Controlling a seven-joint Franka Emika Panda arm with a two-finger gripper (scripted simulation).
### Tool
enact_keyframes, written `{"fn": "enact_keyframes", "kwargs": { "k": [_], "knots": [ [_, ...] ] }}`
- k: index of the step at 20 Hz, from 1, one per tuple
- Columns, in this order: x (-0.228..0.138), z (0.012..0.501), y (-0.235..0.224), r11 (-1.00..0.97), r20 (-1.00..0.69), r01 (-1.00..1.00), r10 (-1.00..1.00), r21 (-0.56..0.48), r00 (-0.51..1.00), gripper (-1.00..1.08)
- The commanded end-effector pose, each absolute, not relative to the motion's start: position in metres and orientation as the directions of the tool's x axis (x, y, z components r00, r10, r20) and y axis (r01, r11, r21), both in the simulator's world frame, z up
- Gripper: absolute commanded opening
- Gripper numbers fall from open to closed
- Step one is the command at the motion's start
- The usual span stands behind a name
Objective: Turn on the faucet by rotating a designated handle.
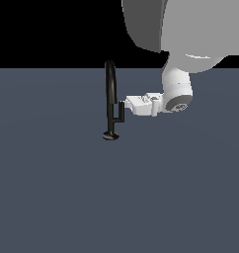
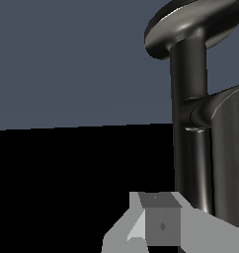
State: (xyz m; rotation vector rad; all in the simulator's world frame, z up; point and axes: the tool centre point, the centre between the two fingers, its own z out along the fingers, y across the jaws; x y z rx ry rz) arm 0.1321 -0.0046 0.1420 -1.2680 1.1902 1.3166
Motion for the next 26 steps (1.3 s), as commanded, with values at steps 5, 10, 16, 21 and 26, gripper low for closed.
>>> {"fn": "enact_keyframes", "kwargs": {
  "k": [5, 10, 16, 21, 26],
  "knots": [
    [0.124, 0.145, -0.005, -0.105, -0.999, -0.994, -0.005, 0.041, -0.041, -1.00],
    [0.116, 0.148, -0.006, -0.104, -0.999, -0.994, -0.004, 0.041, -0.041, -1.00],
    [0.106, 0.152, -0.007, -0.104, -0.999, -0.994, -0.004, 0.041, -0.041, -1.00],
    [0.097, 0.156, -0.008, -0.104, -0.999, -0.994, -0.004, 0.041, -0.040, -1.00],
    [0.087, 0.159, -0.009, -0.104, -0.999, -0.994, -0.004, 0.041, -0.040, -1.00]
  ]
}}
